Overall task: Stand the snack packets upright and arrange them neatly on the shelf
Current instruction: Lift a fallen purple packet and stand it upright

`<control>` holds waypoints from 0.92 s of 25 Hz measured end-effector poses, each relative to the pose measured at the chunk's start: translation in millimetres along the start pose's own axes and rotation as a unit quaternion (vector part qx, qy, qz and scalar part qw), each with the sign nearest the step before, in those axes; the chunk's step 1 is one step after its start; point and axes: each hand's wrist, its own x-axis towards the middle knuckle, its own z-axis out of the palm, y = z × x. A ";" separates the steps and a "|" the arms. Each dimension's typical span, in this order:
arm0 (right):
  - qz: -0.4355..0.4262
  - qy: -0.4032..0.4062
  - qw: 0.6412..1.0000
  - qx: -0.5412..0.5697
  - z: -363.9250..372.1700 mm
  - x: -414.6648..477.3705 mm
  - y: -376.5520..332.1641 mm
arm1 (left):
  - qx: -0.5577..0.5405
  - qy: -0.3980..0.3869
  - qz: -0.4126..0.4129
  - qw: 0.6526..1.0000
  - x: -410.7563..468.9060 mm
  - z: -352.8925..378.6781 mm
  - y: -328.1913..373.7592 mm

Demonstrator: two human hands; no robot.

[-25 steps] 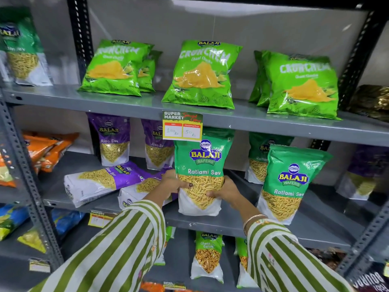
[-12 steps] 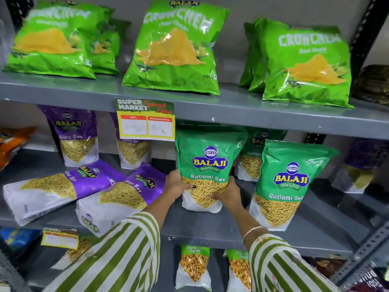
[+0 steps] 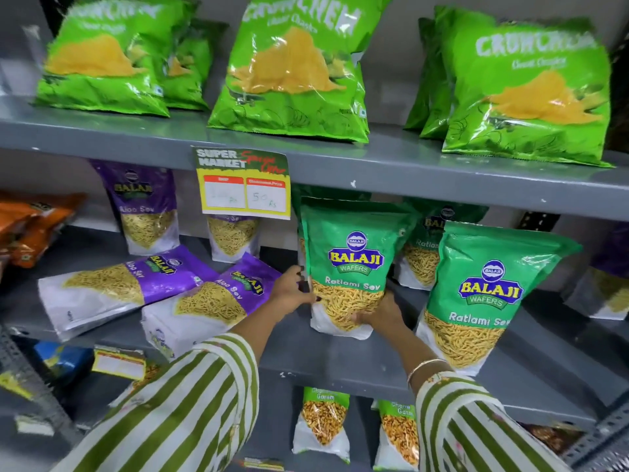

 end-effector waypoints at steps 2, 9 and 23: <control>0.055 -0.090 0.987 -0.120 -3.4 -12.3 -14.1 | 0.065 0.029 0.000 0.997 -11.9 -28.8 -4.4; 0.181 -0.284 0.926 -0.170 42.2 -50.5 -75.2 | 0.239 0.155 -0.108 0.953 -44.3 -156.5 -56.3; 0.206 -0.203 0.917 0.277 203.5 -89.2 -108.3 | -0.060 -0.183 -0.304 0.933 1.5 -224.1 -127.4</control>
